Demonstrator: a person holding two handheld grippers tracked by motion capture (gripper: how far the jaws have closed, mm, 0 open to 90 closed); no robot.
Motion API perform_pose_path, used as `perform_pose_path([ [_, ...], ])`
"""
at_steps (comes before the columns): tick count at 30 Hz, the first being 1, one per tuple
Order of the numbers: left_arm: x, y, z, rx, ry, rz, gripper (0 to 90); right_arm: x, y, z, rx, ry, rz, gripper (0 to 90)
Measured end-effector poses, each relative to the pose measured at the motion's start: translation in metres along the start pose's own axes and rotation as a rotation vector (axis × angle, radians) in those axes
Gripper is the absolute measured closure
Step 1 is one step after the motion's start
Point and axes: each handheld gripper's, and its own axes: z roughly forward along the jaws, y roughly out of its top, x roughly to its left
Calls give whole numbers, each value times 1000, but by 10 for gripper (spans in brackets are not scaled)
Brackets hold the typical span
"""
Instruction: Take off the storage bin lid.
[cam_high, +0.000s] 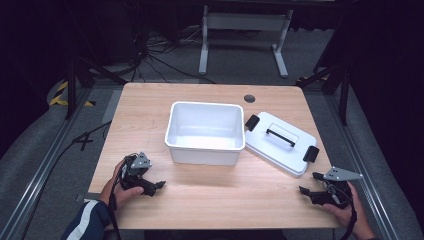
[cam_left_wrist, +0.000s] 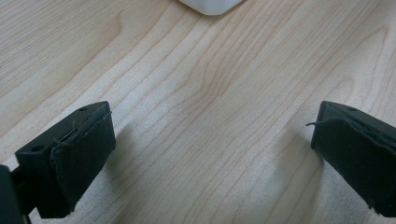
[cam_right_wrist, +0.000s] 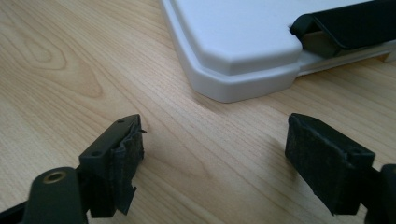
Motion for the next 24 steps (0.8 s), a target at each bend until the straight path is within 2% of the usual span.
perform_pose_path([
  [24, 1, 0, 0, 1, -5, 8, 1, 0, 0, 0, 3, -12, 12, 179],
])
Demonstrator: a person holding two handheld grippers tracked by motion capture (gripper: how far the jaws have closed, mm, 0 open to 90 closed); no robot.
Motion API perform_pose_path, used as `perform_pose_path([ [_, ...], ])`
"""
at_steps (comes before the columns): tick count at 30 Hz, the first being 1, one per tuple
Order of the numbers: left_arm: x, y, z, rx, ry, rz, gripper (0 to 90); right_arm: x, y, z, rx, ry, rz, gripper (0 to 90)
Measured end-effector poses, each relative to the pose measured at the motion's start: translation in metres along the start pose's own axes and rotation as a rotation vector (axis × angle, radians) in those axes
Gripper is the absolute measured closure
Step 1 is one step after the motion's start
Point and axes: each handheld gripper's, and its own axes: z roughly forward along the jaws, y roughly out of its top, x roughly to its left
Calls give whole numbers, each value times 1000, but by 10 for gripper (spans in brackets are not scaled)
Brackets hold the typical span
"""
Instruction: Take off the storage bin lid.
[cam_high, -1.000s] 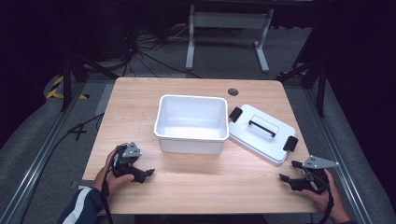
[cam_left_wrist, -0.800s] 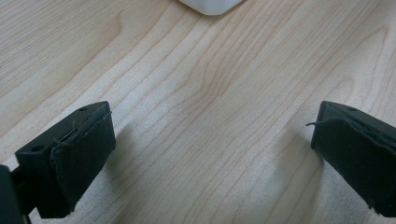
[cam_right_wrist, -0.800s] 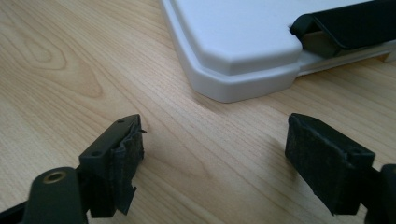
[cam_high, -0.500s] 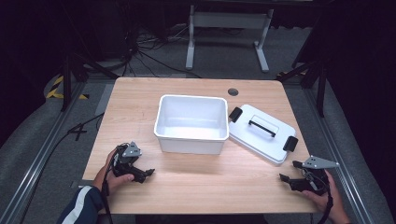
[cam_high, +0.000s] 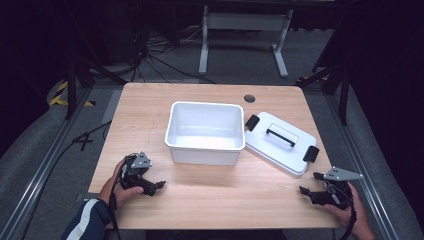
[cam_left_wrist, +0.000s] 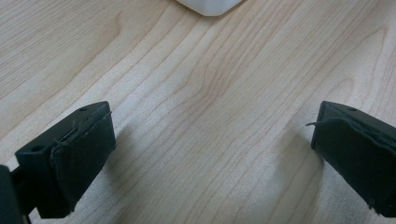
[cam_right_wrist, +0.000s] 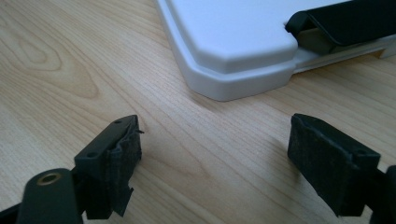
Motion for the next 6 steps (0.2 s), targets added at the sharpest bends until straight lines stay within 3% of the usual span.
perform_pose_path([
  [6, 1, 1, 1, -2, 2, -3, 1, 0, 0, 0, 0, -2, 2, 172],
])
